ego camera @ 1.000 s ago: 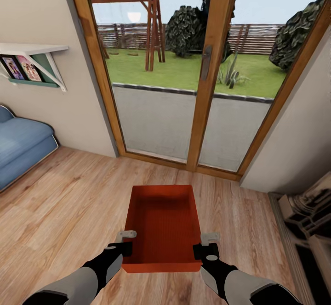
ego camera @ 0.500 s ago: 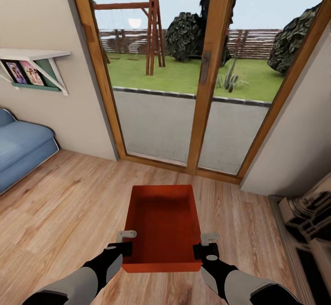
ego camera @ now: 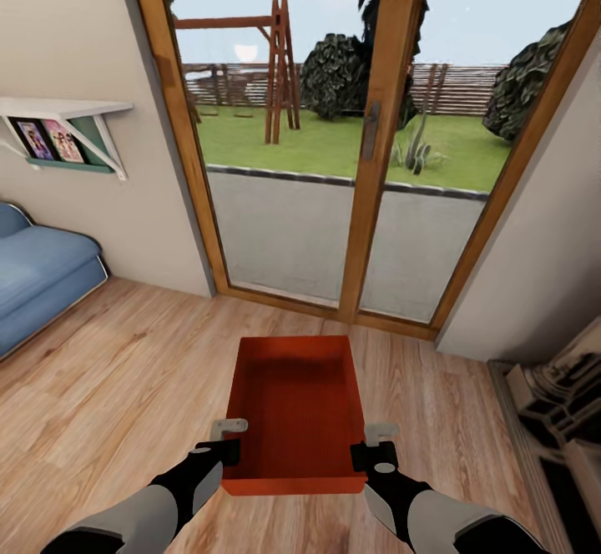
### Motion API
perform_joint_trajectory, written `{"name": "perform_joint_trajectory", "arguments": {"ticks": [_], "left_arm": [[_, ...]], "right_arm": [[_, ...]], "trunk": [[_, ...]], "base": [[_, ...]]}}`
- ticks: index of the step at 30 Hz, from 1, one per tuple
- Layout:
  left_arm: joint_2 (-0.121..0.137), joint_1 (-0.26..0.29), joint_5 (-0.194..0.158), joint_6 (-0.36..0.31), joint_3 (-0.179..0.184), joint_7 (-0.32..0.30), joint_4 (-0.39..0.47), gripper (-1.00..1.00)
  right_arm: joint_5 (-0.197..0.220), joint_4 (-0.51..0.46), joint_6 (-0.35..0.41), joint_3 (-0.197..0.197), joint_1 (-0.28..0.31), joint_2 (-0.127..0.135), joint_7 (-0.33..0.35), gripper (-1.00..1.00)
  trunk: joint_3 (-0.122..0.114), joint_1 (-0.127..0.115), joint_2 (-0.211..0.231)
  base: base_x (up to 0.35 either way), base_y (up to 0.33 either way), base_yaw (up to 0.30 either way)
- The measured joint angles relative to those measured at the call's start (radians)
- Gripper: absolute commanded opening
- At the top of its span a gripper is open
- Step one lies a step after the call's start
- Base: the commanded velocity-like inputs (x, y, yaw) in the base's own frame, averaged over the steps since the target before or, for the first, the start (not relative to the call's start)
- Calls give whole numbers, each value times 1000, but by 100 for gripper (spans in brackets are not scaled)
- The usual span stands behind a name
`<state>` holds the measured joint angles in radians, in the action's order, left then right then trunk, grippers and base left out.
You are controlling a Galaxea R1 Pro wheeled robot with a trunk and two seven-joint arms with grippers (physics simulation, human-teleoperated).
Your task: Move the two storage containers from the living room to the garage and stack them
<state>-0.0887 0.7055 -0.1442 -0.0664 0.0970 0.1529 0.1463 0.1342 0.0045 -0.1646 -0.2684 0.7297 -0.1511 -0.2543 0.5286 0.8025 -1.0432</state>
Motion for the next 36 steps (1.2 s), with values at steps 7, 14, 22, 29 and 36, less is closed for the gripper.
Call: {"name": "perform_joint_trajectory", "arguments": {"ticks": [7,14,22,29,36], "left_arm": [[0,0,-1,0,0,0,0,-100],[0,0,-2,0,1,0,-1,-100],[0,0,-1,1,1,0,0,-100],[0,0,-4,4,1,0,-1,-100],[0,-1,-3,5,0,-1,-2,-100]], "right_arm": [[1,0,0,-1,0,0,0,-100],[-1,0,0,0,0,0,0,-100],[0,0,0,-1,0,0,0,-100],[-3,-1,0,0,0,0,-1,-100],[-2,-1,0,-1,0,0,-1,-100]], "trunk": [[-11,0,0],[-22,0,0],[-35,0,0],[-47,0,0],[-58,0,0]], "base": [[0,0,0],[0,0,0],[0,0,0],[0,0,0],[0,0,0]]}}
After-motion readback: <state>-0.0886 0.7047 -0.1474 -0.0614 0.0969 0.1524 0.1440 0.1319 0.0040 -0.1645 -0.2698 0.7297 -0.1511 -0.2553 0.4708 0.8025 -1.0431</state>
